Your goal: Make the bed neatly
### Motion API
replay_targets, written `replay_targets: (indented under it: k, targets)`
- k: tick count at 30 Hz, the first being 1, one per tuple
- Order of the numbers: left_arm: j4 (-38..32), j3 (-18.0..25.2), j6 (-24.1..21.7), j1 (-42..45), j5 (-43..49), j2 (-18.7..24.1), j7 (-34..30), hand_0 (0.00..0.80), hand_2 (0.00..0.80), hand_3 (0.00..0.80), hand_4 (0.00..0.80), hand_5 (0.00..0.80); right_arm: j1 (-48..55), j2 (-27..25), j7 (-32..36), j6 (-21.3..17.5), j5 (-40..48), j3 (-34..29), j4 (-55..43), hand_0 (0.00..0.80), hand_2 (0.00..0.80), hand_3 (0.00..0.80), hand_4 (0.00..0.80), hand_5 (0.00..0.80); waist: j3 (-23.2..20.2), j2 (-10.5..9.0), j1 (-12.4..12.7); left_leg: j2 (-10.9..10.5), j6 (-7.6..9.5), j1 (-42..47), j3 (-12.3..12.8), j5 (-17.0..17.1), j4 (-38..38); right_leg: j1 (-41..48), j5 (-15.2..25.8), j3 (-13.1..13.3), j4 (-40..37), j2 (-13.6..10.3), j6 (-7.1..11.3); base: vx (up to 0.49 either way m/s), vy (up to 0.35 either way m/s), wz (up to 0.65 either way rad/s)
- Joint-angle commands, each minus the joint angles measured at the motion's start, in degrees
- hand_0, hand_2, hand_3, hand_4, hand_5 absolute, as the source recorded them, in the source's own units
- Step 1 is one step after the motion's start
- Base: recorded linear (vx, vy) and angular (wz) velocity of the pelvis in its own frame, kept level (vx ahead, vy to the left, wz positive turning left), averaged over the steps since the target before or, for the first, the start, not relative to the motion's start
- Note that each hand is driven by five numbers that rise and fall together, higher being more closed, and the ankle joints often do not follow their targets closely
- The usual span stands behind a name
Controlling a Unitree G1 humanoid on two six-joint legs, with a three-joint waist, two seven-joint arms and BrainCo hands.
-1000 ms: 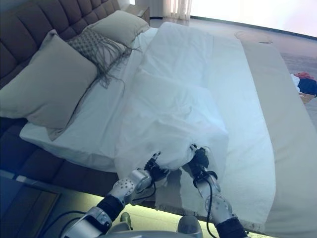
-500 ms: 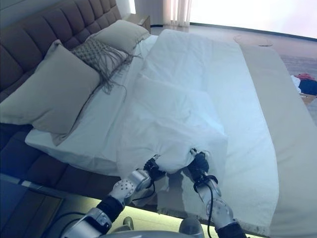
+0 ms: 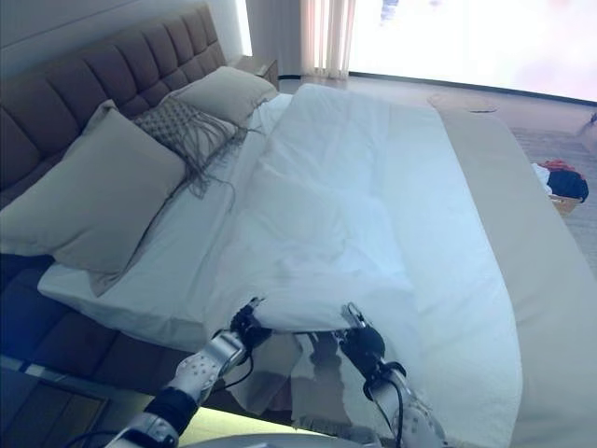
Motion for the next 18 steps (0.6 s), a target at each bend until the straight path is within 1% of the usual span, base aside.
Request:
replay_targets:
  k: [1, 4, 7, 10, 15, 18]
  targets:
    - [-0.35, 7.34, -1.98, -0.29, 2.38, 4.36, -4.2, 0.8, 0.8, 0.8, 0.8, 0.8, 2.47, -2.74, 4.24, -1.1, 3.24, -7.53, -0.76, 0.0, 0.0, 0.0, 0.0, 0.0, -1.87, 1.04, 1.49, 5.89, 0.62, -1.65, -3.2, 1.02, 2.85, -5.39, 10.23, -0.24, -2.4, -4.24, 3.2, -0.071, 0.024, 0.0]
    - [0.48, 10.5, -1.25, 1.33, 2.92, 5.73, -6.0, 0.8, 0.8, 0.8, 0.8, 0.8, 3.8, -3.4, 6.74, -0.2, 4.94, -10.05, 2.66, 0.0, 0.0, 0.0, 0.0, 0.0, -1.5, 0.96, 1.67, 5.89, 0.5, -1.66, -3.5, 1.32, 2.42, -5.13, 10.21, -0.64, -2.69, -3.99, 2.95, -0.074, 0.019, 0.0]
    - [1.82, 13.23, -0.88, 1.87, 3.21, 6.85, -7.41, 0.8, 0.8, 0.8, 0.8, 0.8, 4.33, -3.96, 8.79, -0.19, 6.03, -11.85, 5.37, 0.0, 0.0, 0.0, 0.0, 0.0, -1.4, 0.96, 1.65, 5.89, 0.33, -1.52, -3.61, 1.58, 2.01, -4.84, 10.04, -0.93, -2.8, -3.82, 2.73, -0.051, 0.018, 0.02]
    - [3.35, 15.45, -0.41, 1.5, 4.2, 7.99, -7.6, 0.8, 0.8, 0.8, 0.8, 0.8, 3.86, -4.61, 9.47, -0.47, 6.67, -12.99, 6.84, 0.0, 0.0, 0.0, 0.0, 0.0, -1.38, 1.13, 1.5, 5.78, 0.18, -1.23, -3.75, 1.77, 1.63, -4.53, 9.86, -0.92, -2.98, -3.58, 2.49, -0.032, 0.035, 0.01]
    - [6.98, 17.18, 0.39, -0.34, 6.61, 10.49, -8.18, 0.8, 0.8, 0.8, 0.8, 0.8, 2.66, -5.79, 9.47, -0.87, 7.73, -14.2, 7.51, 0.0, 0.0, 0.0, 0.0, 0.0, -1.46, 1.48, 0.93, 5.76, -0.19, -0.66, -3.9, 2.06, 1.05, -4.03, 9.39, -1.03, -3.05, -3.24, 2.23, -0.006, 0.051, 0.01]
    - [9.37, 18.53, 0.32, -2.5, 8.46, 13.12, -9.56, 0.8, 0.8, 0.8, 0.8, 0.8, 2.12, -6.33, 9.38, -0.26, 8.1, -14.92, 7.54, 0.0, 0.0, 0.0, 0.0, 0.0, -1.54, 1.66, 0.37, 5.94, -0.38, -0.23, -3.64, 2.33, 0.53, -3.82, 9.14, -1.15, -3.08, -3.03, 2.15, 0.006, 0.059, 0.05]
